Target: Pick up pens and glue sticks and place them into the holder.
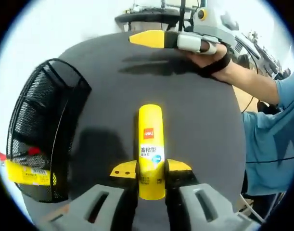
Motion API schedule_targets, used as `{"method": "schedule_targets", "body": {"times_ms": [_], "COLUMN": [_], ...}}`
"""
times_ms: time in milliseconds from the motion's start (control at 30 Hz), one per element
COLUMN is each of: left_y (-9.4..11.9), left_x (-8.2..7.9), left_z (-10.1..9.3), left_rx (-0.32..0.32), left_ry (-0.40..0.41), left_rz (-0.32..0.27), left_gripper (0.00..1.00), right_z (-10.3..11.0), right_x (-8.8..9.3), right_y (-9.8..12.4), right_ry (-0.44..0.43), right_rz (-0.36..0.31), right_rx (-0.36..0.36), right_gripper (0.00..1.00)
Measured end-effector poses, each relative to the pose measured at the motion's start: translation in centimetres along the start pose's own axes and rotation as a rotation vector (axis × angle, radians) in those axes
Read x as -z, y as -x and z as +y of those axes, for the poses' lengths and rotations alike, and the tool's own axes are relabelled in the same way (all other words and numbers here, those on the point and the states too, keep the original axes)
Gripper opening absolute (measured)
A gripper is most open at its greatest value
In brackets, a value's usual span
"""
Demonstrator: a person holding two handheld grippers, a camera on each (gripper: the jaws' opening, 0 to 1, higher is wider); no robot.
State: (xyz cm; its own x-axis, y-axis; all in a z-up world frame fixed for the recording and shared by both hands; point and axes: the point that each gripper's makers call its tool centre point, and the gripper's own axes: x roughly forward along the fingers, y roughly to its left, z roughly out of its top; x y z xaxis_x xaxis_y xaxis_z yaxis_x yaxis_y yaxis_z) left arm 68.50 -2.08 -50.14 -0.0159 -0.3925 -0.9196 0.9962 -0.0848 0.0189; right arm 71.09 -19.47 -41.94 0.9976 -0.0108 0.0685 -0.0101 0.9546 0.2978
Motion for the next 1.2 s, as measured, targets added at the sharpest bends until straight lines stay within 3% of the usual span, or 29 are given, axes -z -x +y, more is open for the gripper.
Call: {"method": "schedule_targets", "body": {"times_ms": [167, 267, 500, 667, 733, 833, 900, 1033, 1200], "left_y": [0.2, 0.4, 2.0, 3.3, 4.0, 4.8, 5.4, 6.7, 7.4], "left_x": [0.3, 0.3, -1.1, -2.2, -2.7, -3.3, -3.7, -4.6, -5.0], "left_z": [0.6, 1.1, 0.4, 0.3, 0.6, 1.6, 1.2, 0.8, 0.3], "left_rx": [0.019, 0.028, 0.086, 0.091, 0.074, -0.003, -0.051, -0.104, -0.163], "left_ry": [0.006, 0.038, 0.175, 0.234, 0.259, 0.27, 0.273, 0.29, 0.291], "left_rz": [0.013, -0.016, -0.227, -0.39, -0.46, -0.555, -0.622, -0.726, -0.789], "left_gripper": [0.15, 0.14, 0.14, 0.14, 0.14, 0.14, 0.14, 0.14, 0.15], "right_z": [0.0, 0.0, 0.2, 0.1, 0.1, 0.1, 0.8, 5.2, 9.0], "right_x": [0.0, 0.0, -0.1, -0.1, -0.1, -0.1, -0.1, 0.0, -1.5], "right_y": [0.0, 0.0, 0.1, 0.1, 0.1, 0.0, -0.1, 0.6, 2.0], "right_ry": [-0.003, -0.005, -0.011, -0.016, -0.017, -0.02, -0.078, -0.264, -0.438], "right_rz": [-0.002, -0.003, -0.006, -0.007, -0.008, -0.006, -0.003, 0.046, 0.009], "right_rx": [-0.004, -0.006, -0.008, -0.007, -0.008, -0.015, -0.068, -0.289, -0.389], "right_gripper": [0.21, 0.21, 0.21, 0.21, 0.21, 0.21, 0.21, 0.25, 0.27]}}
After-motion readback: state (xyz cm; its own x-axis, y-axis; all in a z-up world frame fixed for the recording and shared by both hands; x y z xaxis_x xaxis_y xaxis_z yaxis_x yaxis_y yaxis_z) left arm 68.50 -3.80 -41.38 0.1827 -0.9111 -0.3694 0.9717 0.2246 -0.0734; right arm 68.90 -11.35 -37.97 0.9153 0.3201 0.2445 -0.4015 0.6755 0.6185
